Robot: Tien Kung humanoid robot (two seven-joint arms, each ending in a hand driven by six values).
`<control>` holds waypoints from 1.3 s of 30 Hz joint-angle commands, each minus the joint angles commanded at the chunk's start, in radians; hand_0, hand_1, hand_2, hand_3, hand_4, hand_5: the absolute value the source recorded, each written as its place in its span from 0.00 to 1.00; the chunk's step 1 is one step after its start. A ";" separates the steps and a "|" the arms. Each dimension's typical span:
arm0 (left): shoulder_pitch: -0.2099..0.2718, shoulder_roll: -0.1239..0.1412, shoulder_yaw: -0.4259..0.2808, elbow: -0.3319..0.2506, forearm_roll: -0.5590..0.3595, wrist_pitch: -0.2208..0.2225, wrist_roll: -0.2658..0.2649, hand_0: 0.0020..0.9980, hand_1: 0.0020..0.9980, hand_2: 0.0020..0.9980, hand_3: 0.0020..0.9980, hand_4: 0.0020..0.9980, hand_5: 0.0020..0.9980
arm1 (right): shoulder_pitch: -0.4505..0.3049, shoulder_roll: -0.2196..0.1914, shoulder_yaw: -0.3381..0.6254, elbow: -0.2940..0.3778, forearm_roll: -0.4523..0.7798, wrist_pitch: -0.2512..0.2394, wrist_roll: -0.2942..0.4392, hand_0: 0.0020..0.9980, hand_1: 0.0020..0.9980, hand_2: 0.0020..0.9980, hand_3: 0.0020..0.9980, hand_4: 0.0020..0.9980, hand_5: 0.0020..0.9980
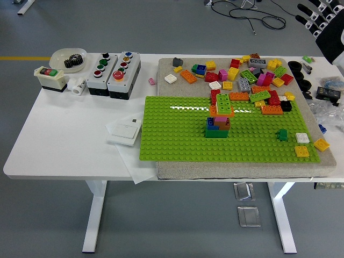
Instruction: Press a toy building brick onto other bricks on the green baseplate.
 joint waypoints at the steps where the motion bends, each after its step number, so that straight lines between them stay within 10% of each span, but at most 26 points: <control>1: 0.000 0.000 0.000 0.000 0.000 0.000 0.000 0.88 0.84 0.84 0.64 0.72 0.64 | 0.000 0.000 0.000 0.001 0.002 -0.001 0.001 0.90 0.84 0.90 1.00 1.00 1.00; 39: 0.002 0.003 0.015 0.000 -0.013 -0.002 0.001 0.88 0.84 0.84 0.64 0.72 0.64 | -0.002 -0.003 -0.005 0.008 0.021 -0.076 0.004 0.83 0.80 0.88 0.96 1.00 0.91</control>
